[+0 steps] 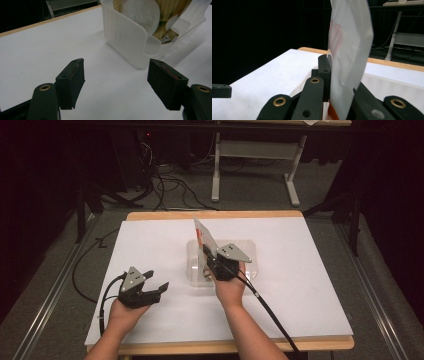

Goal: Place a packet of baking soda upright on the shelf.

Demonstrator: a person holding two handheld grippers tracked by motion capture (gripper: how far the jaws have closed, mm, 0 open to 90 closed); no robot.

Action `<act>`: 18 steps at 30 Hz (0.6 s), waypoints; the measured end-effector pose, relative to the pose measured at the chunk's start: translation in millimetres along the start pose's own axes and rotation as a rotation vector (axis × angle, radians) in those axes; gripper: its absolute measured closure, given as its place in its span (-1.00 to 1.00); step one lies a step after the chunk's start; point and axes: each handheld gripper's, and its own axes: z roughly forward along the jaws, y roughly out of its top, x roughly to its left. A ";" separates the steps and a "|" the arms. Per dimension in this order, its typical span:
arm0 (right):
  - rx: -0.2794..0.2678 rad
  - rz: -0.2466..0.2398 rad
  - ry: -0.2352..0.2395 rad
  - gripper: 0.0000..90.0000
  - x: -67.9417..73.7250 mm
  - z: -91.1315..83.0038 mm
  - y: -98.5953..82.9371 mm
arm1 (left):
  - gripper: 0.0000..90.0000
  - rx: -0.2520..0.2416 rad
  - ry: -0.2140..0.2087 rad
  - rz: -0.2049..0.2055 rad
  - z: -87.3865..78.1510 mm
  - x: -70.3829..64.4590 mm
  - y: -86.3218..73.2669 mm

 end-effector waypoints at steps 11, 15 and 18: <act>0.005 0.003 0.003 1.00 1.9 1.6 -5.7 | -0.32 -0.001 0.000 -0.001 -0.1 0.2 0.0; 0.011 0.009 0.003 1.00 2.3 1.5 -8.0 | -0.32 0.000 0.001 0.000 0.1 0.2 0.0; 0.016 0.007 0.007 1.00 2.1 1.7 -9.9 | -0.32 0.002 -0.001 0.001 0.1 0.2 0.1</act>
